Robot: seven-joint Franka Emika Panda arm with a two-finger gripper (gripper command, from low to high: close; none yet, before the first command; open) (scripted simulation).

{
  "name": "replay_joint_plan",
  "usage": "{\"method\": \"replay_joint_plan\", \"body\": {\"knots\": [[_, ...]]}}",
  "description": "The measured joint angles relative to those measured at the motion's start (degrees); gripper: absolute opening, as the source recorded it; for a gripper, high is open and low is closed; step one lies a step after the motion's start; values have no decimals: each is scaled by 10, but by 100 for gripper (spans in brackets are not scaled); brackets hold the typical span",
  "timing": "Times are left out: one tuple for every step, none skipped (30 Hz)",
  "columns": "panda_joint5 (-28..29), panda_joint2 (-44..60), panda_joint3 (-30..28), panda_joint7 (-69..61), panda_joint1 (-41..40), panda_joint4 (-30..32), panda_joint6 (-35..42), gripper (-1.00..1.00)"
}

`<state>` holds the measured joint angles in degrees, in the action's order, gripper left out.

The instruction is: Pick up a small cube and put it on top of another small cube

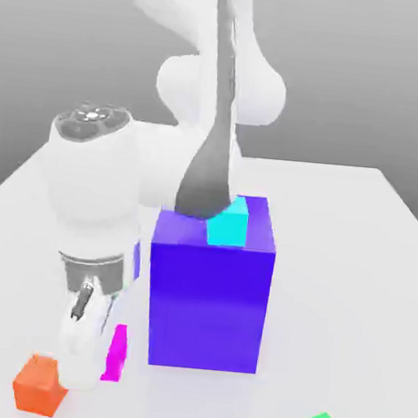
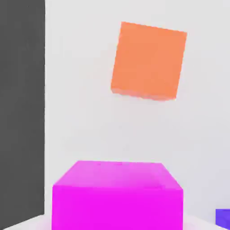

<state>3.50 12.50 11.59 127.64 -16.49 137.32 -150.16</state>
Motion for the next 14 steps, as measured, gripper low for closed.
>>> {"method": "replay_joint_plan", "body": {"knots": [[5,2,11,17,18,-8,6,-100],[8,3,18,32,38,-15,12,-100],[12,5,29,48,55,-22,18,-100],[18,7,38,66,73,-29,24,-100],[27,14,47,87,91,-37,28,-100],[41,29,51,110,113,-48,26,-100],[59,55,49,136,140,-61,16,-100],[74,80,44,153,158,-69,2,-100],[86,101,36,165,170,-74,-13,100],[86,101,36,165,170,-74,-13,100],[86,101,36,165,170,-74,-13,100],[86,101,36,165,170,-74,-13,100],[86,101,36,165,170,-74,-13,100],[86,101,36,165,170,-74,-13,100]]}}
